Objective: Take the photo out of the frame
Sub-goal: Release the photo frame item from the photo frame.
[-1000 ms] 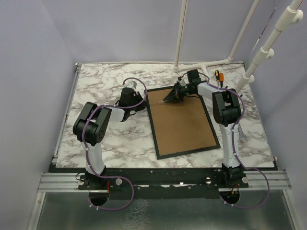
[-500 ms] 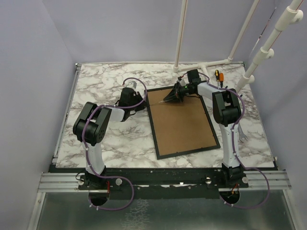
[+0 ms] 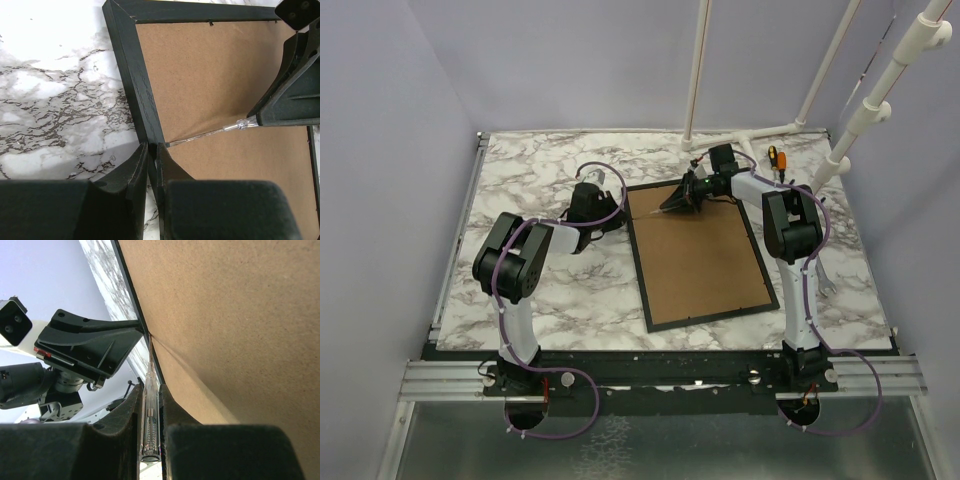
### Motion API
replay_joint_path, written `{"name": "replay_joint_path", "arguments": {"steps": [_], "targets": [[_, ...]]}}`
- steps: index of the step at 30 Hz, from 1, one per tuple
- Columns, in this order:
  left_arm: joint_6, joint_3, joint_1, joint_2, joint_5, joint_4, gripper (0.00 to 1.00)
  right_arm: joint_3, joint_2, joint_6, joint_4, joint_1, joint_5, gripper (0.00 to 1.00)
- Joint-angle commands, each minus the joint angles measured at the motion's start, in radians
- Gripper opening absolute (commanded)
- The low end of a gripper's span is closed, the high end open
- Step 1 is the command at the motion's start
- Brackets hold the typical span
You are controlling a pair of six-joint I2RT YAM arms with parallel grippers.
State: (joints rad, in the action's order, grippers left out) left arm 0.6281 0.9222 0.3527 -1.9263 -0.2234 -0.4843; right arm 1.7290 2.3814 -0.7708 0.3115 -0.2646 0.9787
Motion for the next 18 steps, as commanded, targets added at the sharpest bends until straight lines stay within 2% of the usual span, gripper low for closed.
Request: {"name": "replay_joint_path", "arguments": {"steps": [1, 18], "targets": [[-0.007, 0.003, 0.002, -0.029, -0.043, -0.004, 0.12, 0.021, 0.037, -0.004, 0.0, -0.015, -0.064, 0.01], [-0.004, 0.004, 0.002, -0.037, -0.05, -0.008, 0.11, 0.009, 0.023, 0.036, 0.05, -0.04, -0.012, 0.01]]}}
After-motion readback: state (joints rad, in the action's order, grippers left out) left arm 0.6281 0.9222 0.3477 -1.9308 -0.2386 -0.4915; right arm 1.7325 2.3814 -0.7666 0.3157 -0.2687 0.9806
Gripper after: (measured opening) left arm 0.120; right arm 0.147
